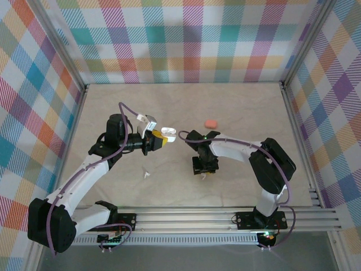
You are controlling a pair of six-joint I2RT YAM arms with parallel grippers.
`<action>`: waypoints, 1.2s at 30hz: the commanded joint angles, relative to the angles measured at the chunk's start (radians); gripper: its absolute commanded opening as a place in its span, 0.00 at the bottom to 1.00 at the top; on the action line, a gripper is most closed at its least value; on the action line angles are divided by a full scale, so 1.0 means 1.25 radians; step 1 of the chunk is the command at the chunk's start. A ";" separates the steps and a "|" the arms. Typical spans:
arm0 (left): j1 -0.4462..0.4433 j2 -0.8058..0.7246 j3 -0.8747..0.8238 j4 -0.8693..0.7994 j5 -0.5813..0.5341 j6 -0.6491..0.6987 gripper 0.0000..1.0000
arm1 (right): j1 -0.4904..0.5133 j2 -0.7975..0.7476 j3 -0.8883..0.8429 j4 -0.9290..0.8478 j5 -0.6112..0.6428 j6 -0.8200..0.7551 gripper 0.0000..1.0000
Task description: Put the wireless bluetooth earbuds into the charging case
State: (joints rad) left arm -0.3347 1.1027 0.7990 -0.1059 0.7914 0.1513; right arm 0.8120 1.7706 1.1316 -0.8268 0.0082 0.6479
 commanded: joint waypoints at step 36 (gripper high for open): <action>0.010 -0.009 0.014 -0.034 0.031 0.046 0.00 | 0.003 0.047 0.052 -0.050 0.032 -0.020 0.24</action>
State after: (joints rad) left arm -0.3347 1.1027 0.7990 -0.1371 0.8024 0.1959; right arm 0.8120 1.8397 1.1713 -0.8585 0.0257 0.6384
